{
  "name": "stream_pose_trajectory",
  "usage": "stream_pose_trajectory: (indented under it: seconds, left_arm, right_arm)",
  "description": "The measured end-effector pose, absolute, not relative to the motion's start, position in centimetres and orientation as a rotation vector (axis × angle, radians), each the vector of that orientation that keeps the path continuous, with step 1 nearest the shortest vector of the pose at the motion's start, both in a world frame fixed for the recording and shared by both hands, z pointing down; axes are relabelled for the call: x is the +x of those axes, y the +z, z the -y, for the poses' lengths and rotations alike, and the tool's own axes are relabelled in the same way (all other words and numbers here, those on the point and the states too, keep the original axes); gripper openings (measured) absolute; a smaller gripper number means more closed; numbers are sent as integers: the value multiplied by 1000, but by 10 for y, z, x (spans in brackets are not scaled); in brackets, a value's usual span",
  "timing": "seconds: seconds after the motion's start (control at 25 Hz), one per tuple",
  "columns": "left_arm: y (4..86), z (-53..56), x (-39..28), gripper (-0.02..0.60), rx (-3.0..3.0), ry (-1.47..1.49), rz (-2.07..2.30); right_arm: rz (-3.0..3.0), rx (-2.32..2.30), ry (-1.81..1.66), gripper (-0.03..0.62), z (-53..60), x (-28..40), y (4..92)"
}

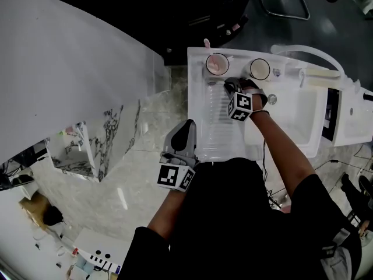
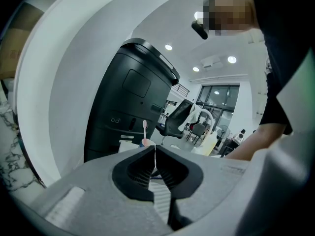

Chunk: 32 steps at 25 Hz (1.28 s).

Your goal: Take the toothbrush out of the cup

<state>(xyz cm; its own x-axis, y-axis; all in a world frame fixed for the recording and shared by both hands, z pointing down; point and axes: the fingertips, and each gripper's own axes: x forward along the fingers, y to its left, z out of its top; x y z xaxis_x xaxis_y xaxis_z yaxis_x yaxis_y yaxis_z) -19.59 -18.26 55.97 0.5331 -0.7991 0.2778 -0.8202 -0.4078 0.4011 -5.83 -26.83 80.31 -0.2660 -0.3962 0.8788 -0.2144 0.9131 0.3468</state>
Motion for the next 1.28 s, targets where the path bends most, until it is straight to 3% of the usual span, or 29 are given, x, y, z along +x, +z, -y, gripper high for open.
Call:
stream_pose_trajectory:
  seconds: [0.68,1.0,1.28]
  left_arm:
    - [528,165,-206,21,2339,3,1340]
    - [495,141,-210,21,2427,-73,1321]
    - [500,102,-227,21,2405,-99,1291]
  right_arm:
    - [1967,624,-87,82,254,-66,748]
    - [2126,1114,483,81,232,-24,694]
    - [2176,1422,523,80,193,-2,621]
